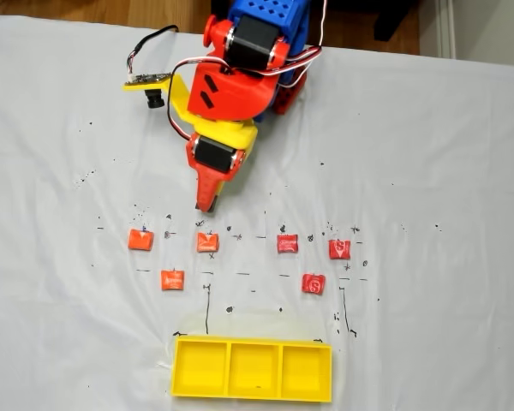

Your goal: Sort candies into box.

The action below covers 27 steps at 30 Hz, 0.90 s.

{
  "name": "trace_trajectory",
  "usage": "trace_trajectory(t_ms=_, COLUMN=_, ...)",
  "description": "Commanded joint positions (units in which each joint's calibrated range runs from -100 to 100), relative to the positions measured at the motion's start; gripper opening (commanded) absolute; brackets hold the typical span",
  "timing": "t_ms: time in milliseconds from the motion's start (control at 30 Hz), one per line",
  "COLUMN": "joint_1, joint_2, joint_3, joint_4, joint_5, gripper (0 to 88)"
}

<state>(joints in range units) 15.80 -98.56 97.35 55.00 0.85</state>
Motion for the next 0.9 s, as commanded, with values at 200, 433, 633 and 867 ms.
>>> trace_trajectory(t_ms=200, joint_1=-0.31, joint_2=-0.34, joint_3=0.38, joint_4=-1.17, joint_5=0.1, gripper=0.1)
trace_trajectory(t_ms=433, joint_1=-1.04, joint_2=-0.34, joint_3=0.38, joint_4=-1.09, joint_5=0.44, gripper=0.1)
trace_trajectory(t_ms=633, joint_1=-2.76, joint_2=-0.34, joint_3=0.1, joint_4=-1.09, joint_5=3.17, gripper=0.1)
trace_trajectory(t_ms=867, joint_1=-0.77, joint_2=-0.34, joint_3=-13.19, joint_4=7.1, joint_5=3.61, gripper=0.0)
